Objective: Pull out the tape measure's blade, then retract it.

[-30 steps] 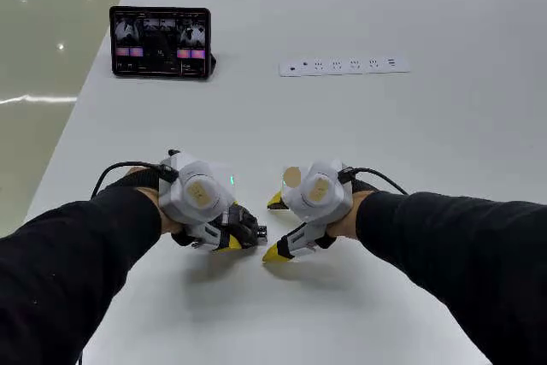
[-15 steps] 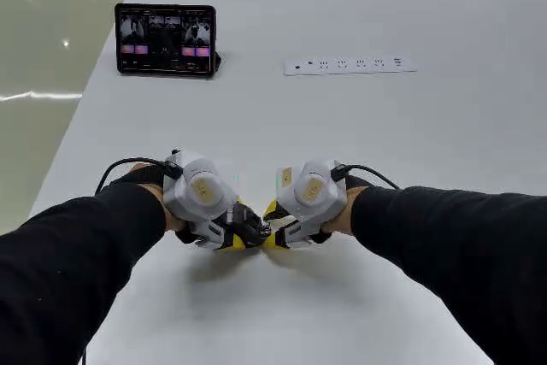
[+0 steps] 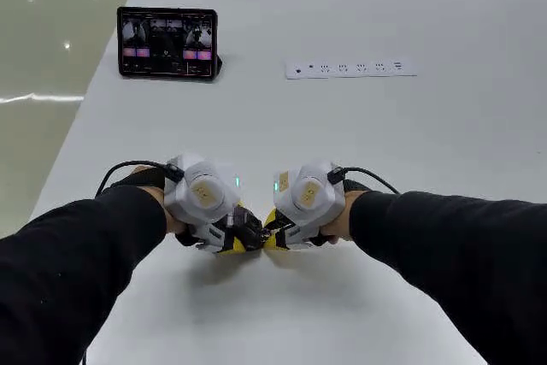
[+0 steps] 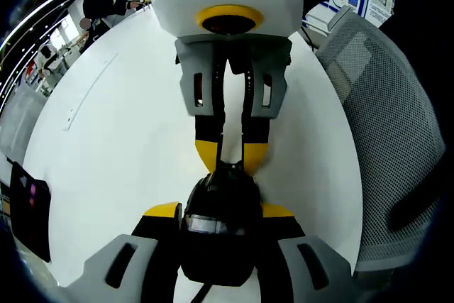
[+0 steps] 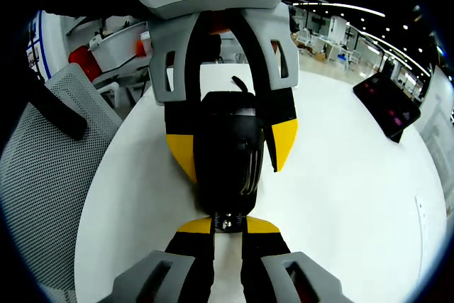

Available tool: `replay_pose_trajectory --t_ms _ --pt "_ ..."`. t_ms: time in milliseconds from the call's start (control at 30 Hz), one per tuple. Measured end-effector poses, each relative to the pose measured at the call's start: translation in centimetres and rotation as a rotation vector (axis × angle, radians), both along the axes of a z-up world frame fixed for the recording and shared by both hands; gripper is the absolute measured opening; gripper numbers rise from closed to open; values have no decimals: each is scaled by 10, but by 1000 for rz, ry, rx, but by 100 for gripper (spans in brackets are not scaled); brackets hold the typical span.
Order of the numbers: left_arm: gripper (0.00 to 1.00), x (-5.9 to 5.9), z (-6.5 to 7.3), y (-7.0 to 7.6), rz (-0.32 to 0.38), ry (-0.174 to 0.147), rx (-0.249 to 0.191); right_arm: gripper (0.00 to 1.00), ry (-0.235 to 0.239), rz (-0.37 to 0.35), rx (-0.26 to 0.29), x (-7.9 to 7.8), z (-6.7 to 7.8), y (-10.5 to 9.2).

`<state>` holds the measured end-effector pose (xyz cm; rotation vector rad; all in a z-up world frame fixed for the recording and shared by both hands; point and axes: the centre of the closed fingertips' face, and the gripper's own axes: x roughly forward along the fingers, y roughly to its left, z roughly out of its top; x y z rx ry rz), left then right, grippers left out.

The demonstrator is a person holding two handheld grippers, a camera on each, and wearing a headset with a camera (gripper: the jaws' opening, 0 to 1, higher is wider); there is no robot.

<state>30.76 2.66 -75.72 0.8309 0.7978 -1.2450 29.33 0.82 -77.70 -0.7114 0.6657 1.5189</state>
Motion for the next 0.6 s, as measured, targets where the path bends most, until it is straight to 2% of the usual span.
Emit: replay_pose_trajectory --t_ms 167,333,600 --pt "36 0 0 1 -3 3 4 10 -6 -8 -3 0 0 -1" --pt "36 -1 0 1 -4 -2 10 10 14 -25 10 -1 0 -2" --pt "36 -1 0 1 -12 0 9 10 10 -16 -8 -2 -2 -7"
